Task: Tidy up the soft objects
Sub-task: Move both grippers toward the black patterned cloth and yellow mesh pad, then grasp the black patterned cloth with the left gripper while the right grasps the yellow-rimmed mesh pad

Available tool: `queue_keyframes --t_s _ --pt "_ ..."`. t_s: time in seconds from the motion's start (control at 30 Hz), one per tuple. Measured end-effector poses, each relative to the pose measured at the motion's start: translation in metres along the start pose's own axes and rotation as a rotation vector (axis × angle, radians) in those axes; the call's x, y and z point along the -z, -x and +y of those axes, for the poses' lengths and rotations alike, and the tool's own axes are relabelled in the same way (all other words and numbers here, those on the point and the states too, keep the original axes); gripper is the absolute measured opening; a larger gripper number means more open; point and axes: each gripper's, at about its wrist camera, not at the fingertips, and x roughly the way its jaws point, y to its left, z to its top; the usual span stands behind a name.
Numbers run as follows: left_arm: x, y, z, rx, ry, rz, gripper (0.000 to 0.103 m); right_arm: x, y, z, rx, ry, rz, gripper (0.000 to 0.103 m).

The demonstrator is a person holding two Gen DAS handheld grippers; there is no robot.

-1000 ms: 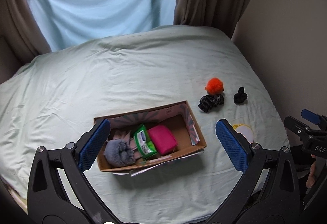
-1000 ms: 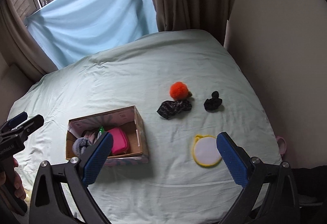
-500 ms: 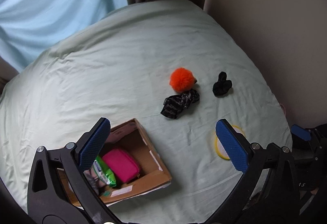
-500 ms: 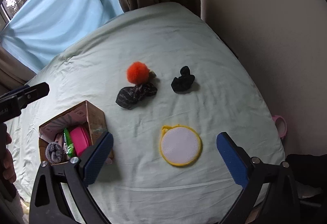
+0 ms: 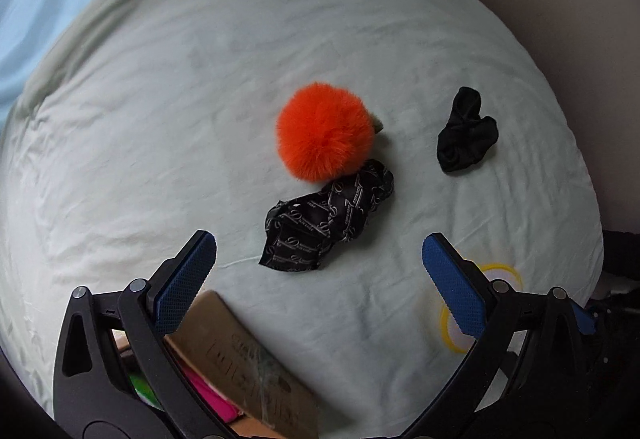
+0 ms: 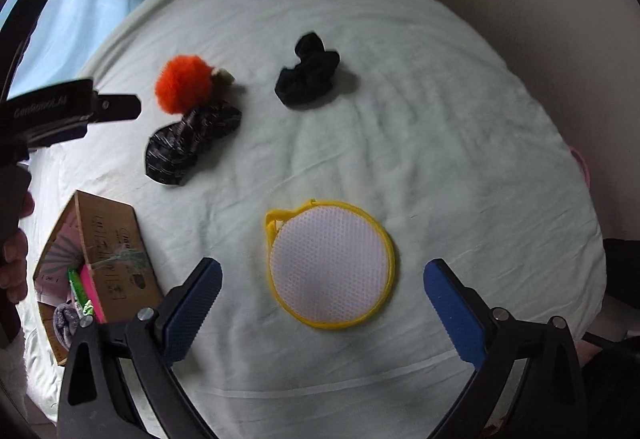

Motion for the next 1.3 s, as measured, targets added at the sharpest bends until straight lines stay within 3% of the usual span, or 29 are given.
queue_keyframes --t_s 0.17,0.37,0.53,0.67,0.77,1.03,1.2,1.3 --pt "-0.010 -0.046 0.000 0.043 0.030 0.084 0.099 0.003 -0.036 0.008 0.014 0.022 0.056 0.101" --pt "-0.015 -0.078 -0.003 0.029 0.030 0.119 0.098 0.005 -0.069 0.013 0.060 0.057 0.102 0.101" --pt "-0.018 -0.098 -0.002 0.009 0.022 0.148 0.077 0.007 -0.091 0.017 0.116 0.107 0.126 0.101" --pt "-0.018 -0.104 -0.002 0.011 0.028 0.141 0.074 0.009 -0.101 0.024 0.171 0.167 0.130 0.100" --pt "-0.014 -0.103 -0.005 0.005 0.006 0.132 0.064 0.008 -0.101 0.024 0.174 0.171 0.122 0.096" --pt "-0.008 -0.093 -0.009 0.010 0.000 0.126 0.044 0.002 -0.091 0.010 0.172 0.150 0.097 0.068" --pt "0.003 -0.078 -0.017 0.024 0.001 0.121 0.041 -0.003 -0.070 -0.011 0.166 0.140 0.078 0.045" --pt "0.012 -0.065 -0.019 0.031 0.003 0.113 0.041 -0.006 -0.062 -0.019 0.154 0.133 0.064 0.023"
